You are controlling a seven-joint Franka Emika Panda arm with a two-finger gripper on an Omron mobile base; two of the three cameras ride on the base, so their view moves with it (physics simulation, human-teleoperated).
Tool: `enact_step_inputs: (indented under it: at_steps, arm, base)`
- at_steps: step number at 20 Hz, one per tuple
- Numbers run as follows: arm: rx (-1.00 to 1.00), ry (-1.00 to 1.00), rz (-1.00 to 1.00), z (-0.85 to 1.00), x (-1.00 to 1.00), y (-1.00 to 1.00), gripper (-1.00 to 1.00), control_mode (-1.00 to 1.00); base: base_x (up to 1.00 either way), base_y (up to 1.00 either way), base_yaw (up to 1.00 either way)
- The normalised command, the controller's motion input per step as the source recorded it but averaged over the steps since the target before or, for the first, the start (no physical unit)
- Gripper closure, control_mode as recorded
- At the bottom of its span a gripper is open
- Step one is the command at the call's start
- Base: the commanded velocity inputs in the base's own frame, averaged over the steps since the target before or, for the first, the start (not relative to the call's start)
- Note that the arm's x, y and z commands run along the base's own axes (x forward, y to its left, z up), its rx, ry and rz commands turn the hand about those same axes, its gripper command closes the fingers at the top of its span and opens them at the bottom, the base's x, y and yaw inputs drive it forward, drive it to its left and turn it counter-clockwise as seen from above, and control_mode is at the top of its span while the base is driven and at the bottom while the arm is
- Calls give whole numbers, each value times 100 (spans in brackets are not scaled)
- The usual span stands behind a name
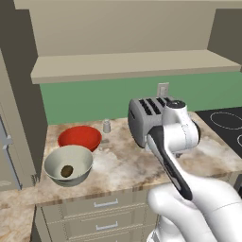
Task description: Pick both bowls and place them on the counter. Then place the mushroom in one bowl and place the kiwi in the other bowl.
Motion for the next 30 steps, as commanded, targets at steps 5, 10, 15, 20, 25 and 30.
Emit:
enact_step_inputs:
  at_steps: [5,10,15,20,25,30]
  arm:
    - [0,0,4,0,6,-58,-100,-100]
    - [0,0,2,-1,13,-50,-100,-100]
    - [0,0,0,-12,34,-28,-100,-100]
    - [0,0,0,-22,43,-20,-100,-100]
    - [0,0,0,-28,41,-6,-100,-100]
    - [0,0,0,-26,33,-3,-100,-100]
  base:
    - [0,0,0]
    - [0,0,0]
    - [0,0,0]
    - [0,0,0]
    - [0,0,0]
    - [0,0,0]
